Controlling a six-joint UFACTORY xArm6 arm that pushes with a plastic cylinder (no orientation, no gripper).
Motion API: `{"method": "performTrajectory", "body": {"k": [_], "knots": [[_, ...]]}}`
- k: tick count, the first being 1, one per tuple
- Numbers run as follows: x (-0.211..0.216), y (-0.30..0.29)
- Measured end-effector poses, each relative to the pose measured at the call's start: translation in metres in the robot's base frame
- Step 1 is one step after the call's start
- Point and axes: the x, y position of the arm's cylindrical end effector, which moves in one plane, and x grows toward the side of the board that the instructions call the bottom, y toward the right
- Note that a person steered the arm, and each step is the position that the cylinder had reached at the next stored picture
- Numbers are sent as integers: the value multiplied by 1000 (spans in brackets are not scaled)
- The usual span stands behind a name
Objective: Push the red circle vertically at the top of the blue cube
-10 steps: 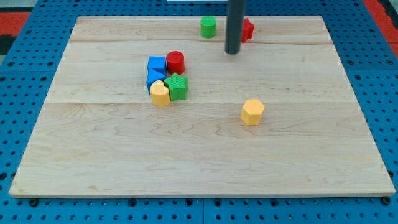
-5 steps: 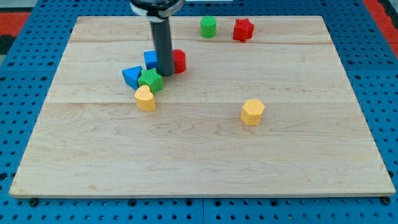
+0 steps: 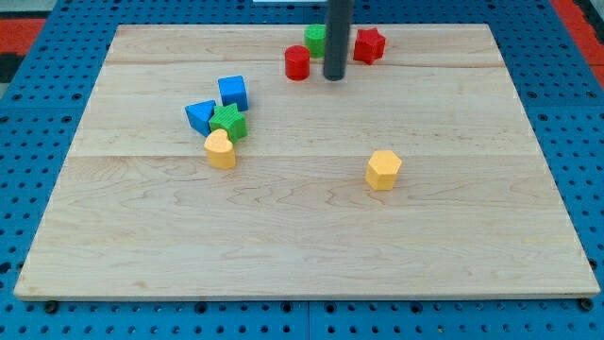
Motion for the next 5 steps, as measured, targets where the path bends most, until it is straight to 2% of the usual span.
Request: {"method": "performTrajectory", "body": {"k": [1,4,5], "knots": [[-25,-26],[-55,-74],[0,-37]]}}
